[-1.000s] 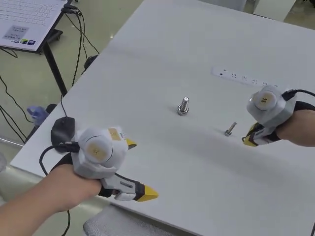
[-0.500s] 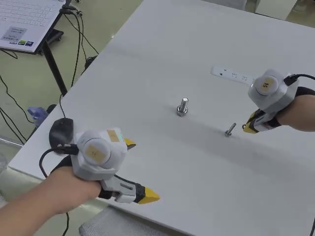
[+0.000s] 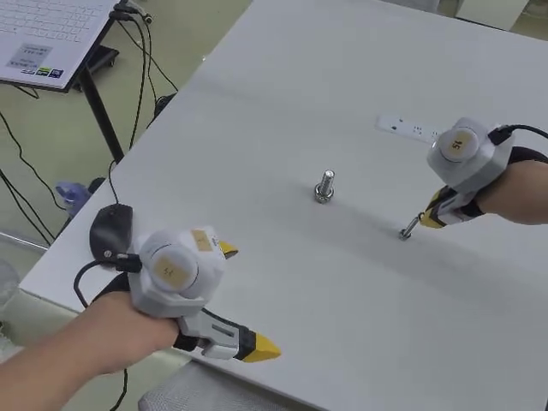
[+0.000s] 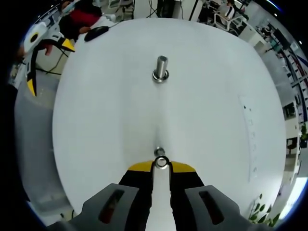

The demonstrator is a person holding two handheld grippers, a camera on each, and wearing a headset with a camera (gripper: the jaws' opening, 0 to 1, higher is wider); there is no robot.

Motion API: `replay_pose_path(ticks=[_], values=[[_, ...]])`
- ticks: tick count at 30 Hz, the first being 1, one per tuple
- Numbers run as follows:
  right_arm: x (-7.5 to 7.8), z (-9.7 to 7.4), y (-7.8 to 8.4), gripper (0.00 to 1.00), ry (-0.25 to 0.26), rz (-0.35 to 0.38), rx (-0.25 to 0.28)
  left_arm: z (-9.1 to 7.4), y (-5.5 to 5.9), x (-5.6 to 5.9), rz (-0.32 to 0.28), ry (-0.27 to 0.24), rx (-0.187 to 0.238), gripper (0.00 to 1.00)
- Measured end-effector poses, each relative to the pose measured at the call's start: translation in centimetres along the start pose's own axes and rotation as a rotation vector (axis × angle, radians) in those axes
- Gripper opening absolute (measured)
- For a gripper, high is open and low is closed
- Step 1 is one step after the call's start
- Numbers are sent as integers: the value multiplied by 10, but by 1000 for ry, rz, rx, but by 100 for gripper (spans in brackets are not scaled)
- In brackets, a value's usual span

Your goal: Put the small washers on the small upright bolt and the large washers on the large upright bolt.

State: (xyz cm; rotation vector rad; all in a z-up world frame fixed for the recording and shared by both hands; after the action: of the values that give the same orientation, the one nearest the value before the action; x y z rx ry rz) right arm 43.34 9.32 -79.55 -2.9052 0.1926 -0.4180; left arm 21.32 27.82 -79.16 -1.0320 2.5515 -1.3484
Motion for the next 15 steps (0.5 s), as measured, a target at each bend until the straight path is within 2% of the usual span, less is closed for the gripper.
replay_pose_path(ticks=[3,15], values=[[0,3,0,13,-4,-4,-4,1,1,-1,3,5,-8,92],[0,13,0,13,-16,-9,-26,0,-1,-2,-2,10,2,90]])
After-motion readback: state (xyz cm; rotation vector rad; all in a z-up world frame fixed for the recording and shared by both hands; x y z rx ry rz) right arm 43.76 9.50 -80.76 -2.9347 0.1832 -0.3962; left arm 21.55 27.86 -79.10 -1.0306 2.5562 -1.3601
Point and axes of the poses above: the centre of the closed fingertips' face, and the gripper's own axes: z roughly forward along the fingers, x roughly to its right, y roughly out of its underside, the point moved 1 cm from there along -z, roughly backward along the fingers, and after that the axes turned 10 degrees about y, right-handed, at the moved point
